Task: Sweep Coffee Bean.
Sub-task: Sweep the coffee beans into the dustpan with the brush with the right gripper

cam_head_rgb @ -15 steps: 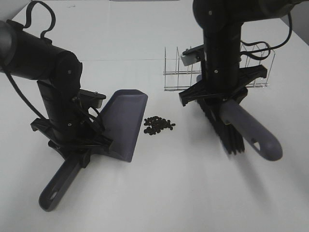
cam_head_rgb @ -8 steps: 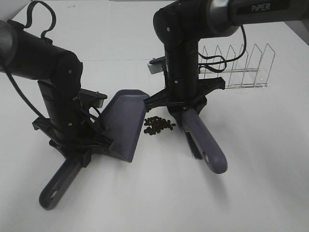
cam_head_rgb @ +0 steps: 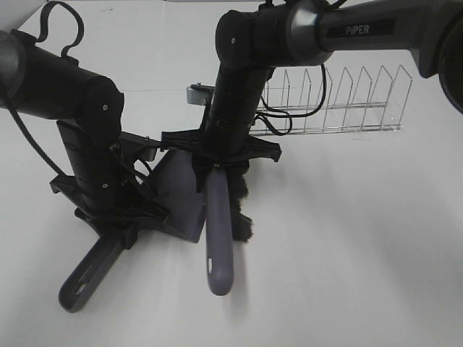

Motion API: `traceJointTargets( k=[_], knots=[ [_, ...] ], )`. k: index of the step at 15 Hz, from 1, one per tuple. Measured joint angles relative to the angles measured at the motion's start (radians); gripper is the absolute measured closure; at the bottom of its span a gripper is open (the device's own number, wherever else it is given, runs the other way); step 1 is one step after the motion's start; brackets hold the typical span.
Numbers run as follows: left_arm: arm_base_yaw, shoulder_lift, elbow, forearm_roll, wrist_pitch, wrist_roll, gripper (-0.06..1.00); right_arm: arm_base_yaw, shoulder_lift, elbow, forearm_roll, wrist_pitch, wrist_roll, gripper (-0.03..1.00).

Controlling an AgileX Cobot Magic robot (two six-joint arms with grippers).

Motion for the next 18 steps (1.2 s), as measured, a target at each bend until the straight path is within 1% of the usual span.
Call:
traceJointTargets(
  k=[2,3,6,10,12,15,16,17,18],
  knots=[
    [0.000,0.000,0.000,0.000,0.000,0.001,0.62,0.000,0.000,0.000,0.127,-0.052,-0.055,0.66],
    [0.000,0.000,0.000,0.000,0.000,0.003,0.62,-0.001,0.000,0.000,0.167,-0.059,-0.080,0.66],
    [0.000,0.000,0.000,0.000,0.000,0.004,0.62,-0.020,0.000,-0.002,0.213,-0.057,-0.106,0.66],
    [0.000,0.000,0.000,0.000,-0.006,0.008,0.62,-0.023,0.000,-0.070,0.236,-0.039,-0.124,0.66],
    [0.000,0.000,0.000,0.000,-0.009,0.010,0.62,-0.023,0.000,-0.103,0.230,-0.016,-0.130,0.66],
    [0.000,0.000,0.000,-0.005,-0.013,0.011,0.62,-0.023,-0.006,-0.144,0.191,0.022,-0.137,0.66],
    [0.000,0.000,0.000,-0.006,-0.014,0.011,0.62,-0.023,-0.015,-0.167,0.161,0.041,-0.137,0.66],
    [0.000,0.000,0.000,-0.006,-0.015,0.011,0.62,-0.023,-0.022,-0.196,0.108,0.070,-0.136,0.66],
    [0.000,0.000,0.000,-0.008,-0.016,0.011,0.62,-0.023,-0.029,-0.220,0.028,0.117,-0.128,0.66]
  ],
)
